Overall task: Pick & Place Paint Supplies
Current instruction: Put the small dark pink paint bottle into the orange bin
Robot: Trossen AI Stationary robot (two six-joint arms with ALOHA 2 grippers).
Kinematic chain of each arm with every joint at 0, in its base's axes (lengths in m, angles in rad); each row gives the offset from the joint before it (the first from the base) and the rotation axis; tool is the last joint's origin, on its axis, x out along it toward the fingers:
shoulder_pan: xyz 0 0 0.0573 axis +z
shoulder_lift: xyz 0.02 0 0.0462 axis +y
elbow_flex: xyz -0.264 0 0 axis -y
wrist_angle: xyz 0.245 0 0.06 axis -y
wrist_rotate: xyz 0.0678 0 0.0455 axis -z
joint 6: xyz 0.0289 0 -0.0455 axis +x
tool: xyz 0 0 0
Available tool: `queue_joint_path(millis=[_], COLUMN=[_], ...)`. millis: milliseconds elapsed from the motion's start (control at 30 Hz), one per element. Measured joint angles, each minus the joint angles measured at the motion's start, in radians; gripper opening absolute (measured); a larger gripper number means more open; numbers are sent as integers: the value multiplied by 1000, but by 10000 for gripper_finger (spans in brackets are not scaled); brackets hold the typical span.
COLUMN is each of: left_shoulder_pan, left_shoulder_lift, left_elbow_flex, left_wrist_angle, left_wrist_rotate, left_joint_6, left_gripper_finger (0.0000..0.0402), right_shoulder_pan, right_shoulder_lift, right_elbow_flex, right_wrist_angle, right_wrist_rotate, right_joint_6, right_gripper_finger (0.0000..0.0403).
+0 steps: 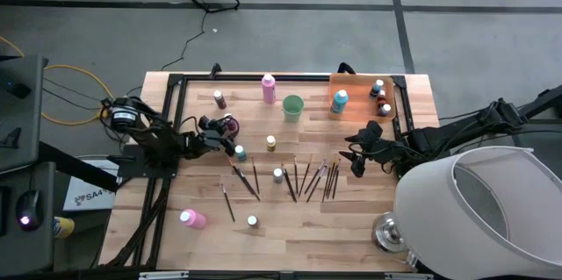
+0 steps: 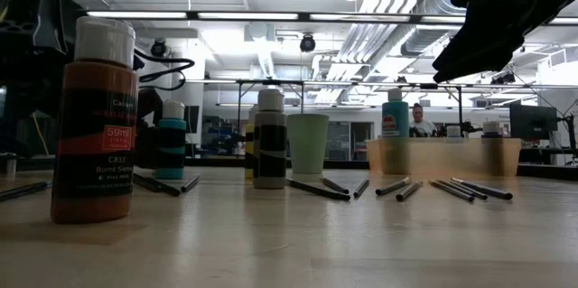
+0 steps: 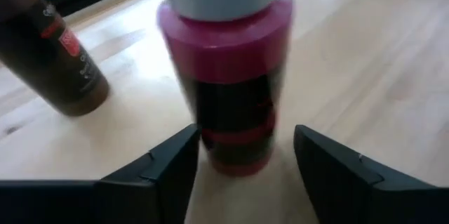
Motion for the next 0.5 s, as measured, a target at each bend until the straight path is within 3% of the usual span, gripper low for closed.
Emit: queue_joint_path(millis=[233,500], left_shoulder_pan=[1,0], left_shoulder_lift=[0,0], left_elbow_flex=[17,45], left_wrist_angle=[-1,-1], left_wrist_rotate=[-80,-75], left_joint_6=[1,1], left_gripper_finger=[161,151], right_shoulder_pan=[0,0], right_shoulder_lift=[0,0], right_elbow_flex=[0,0], right_wrist_angle=[0,0], right_wrist_rotate=[0,0], right_joint_6=[0,0], right_gripper_finger=[246,246])
